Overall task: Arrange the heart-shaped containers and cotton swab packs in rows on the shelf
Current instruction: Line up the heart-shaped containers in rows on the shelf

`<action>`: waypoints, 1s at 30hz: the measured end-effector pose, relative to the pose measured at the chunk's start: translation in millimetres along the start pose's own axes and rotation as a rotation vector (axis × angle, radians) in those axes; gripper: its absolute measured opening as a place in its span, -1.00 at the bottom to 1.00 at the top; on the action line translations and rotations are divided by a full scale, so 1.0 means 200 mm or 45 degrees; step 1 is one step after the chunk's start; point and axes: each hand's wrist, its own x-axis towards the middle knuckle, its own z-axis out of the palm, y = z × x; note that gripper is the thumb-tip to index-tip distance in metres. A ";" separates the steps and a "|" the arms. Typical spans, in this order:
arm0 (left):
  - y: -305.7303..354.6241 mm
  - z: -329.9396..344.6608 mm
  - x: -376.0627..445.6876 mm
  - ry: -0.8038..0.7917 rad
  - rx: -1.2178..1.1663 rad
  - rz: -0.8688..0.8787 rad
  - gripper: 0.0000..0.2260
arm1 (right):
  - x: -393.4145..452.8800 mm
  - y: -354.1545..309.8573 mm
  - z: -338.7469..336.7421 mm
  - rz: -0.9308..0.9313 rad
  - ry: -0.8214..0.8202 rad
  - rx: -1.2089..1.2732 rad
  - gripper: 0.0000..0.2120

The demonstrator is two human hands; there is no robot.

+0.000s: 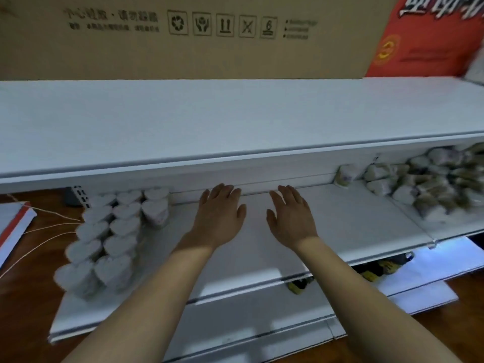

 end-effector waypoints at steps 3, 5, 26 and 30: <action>0.29 0.10 0.15 0.005 -0.030 0.043 -0.55 | 0.00 0.40 -0.05 0.113 0.000 -0.031 -0.52; 0.48 0.18 0.26 0.022 -0.061 0.044 -0.55 | 0.03 0.67 -0.08 0.157 -0.012 -0.054 -0.50; 1.32 0.50 0.76 -0.150 -0.236 -0.205 -0.47 | 0.35 1.60 -0.09 -0.071 -0.073 0.364 -0.69; 1.41 0.56 0.79 -0.164 -0.511 -0.043 -0.25 | 0.13 1.62 -0.24 -0.026 0.092 0.679 -0.73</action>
